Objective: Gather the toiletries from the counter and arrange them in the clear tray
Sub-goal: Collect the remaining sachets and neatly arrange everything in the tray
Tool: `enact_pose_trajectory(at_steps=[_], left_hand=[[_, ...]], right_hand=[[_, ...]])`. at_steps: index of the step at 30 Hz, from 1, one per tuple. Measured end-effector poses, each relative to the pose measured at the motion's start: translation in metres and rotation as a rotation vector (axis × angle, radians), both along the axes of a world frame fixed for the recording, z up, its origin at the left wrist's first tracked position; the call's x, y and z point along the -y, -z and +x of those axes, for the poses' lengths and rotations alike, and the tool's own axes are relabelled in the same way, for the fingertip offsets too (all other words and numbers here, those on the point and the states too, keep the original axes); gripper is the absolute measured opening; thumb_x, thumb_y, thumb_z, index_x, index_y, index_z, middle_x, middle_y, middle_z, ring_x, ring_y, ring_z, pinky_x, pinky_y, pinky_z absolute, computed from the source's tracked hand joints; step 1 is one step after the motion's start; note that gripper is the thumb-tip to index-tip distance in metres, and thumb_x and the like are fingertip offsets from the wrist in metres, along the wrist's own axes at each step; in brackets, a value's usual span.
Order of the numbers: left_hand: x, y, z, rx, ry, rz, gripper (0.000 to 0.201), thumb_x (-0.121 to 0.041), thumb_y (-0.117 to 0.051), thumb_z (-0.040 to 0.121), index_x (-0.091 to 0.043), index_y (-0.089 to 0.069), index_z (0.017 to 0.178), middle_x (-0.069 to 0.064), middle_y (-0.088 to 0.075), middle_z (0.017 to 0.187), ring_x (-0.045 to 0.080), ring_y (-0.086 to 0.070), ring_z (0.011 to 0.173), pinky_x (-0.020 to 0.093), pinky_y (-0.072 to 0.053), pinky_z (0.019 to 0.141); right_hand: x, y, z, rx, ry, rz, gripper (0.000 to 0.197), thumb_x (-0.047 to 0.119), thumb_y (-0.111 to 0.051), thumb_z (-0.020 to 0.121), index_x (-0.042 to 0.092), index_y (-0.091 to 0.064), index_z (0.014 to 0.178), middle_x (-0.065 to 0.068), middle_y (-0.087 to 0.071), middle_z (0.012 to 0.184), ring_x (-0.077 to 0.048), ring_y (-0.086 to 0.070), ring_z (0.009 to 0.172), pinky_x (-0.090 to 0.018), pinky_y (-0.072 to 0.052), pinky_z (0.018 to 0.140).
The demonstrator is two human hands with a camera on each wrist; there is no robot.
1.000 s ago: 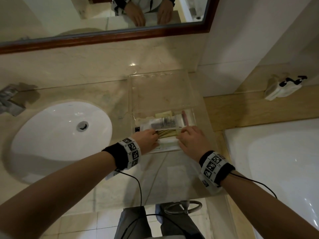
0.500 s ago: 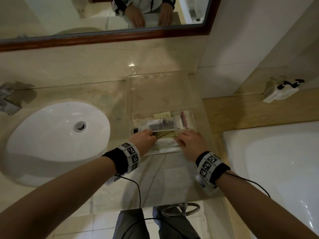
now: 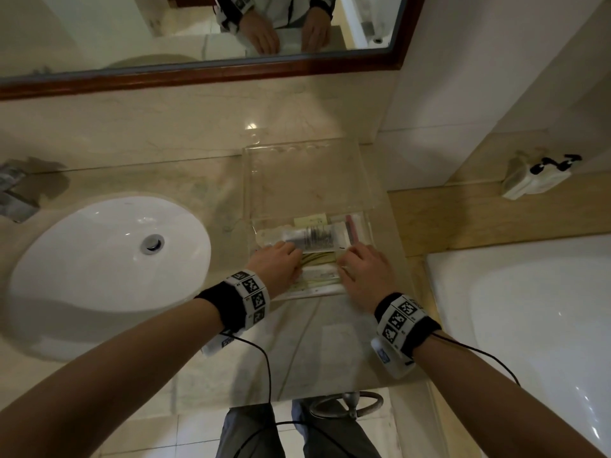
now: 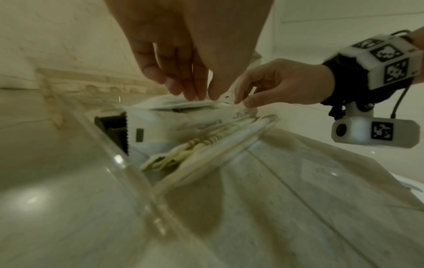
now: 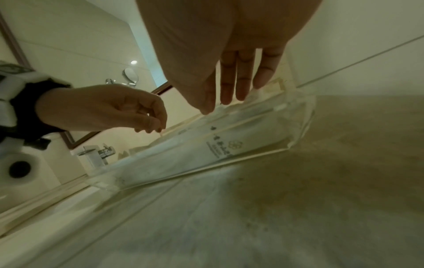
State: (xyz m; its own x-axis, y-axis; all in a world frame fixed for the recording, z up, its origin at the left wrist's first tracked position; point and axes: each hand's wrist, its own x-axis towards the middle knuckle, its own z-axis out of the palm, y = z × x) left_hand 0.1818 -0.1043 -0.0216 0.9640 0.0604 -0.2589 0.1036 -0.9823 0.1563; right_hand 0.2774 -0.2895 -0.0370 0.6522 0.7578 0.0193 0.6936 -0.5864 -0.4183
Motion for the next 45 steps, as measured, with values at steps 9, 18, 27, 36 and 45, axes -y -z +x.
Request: enact_pose_trajectory(at_steps=[9,18,27,36,45], left_hand=[[-0.017,0.006,0.016,-0.034,-0.11,0.012,0.049,-0.037,-0.034,0.098,-0.029,-0.022,0.145,0.003,-0.027,0.153,0.025,-0.03,0.138,0.04,-0.028,0.111],[-0.034,0.007,0.011,-0.019,-0.112,0.094,0.052,-0.035,-0.039,0.097,-0.025,-0.025,0.146,0.006,-0.035,0.148,0.026,-0.037,0.134,0.039,-0.032,0.107],[-0.049,0.011,0.006,-0.006,-0.114,0.071,0.051,-0.033,-0.037,0.098,-0.016,-0.029,0.145,0.006,-0.032,0.151,0.025,-0.031,0.138,0.038,-0.032,0.108],[-0.059,0.031,0.012,0.091,0.009,0.061,0.053,-0.001,-0.079,0.066,-0.002,-0.064,0.116,0.016,-0.069,0.107,0.036,-0.069,0.087,0.039,-0.058,0.065],[-0.058,0.024,0.009,0.118,-0.008,0.037,0.044,-0.009,-0.062,0.086,-0.005,-0.053,0.129,0.017,-0.057,0.128,0.036,-0.056,0.113,0.042,-0.051,0.088]], right_hand=[[-0.008,0.003,0.008,0.014,0.056,0.041,0.022,0.015,-0.063,0.081,0.017,-0.063,0.103,-0.007,-0.057,0.122,-0.03,-0.053,0.109,-0.042,-0.043,0.09],[-0.05,0.013,0.025,-0.146,0.021,0.045,0.018,0.007,-0.059,0.084,0.012,-0.063,0.101,-0.009,-0.06,0.115,-0.034,-0.044,0.127,-0.043,-0.027,0.113],[-0.068,0.007,0.02,-0.058,-0.043,-0.015,0.018,0.013,-0.058,0.085,0.013,-0.063,0.102,-0.003,-0.057,0.122,-0.024,-0.053,0.113,-0.052,-0.012,0.116],[-0.077,0.01,0.015,-0.027,-0.008,-0.09,0.023,0.017,-0.05,0.092,0.015,-0.064,0.11,0.0,-0.055,0.131,-0.022,-0.05,0.121,-0.047,-0.002,0.116],[-0.082,0.001,0.017,-0.032,-0.025,-0.17,0.028,0.022,-0.045,0.094,0.015,-0.062,0.115,0.0,-0.049,0.135,-0.02,-0.041,0.127,-0.033,-0.006,0.107]])
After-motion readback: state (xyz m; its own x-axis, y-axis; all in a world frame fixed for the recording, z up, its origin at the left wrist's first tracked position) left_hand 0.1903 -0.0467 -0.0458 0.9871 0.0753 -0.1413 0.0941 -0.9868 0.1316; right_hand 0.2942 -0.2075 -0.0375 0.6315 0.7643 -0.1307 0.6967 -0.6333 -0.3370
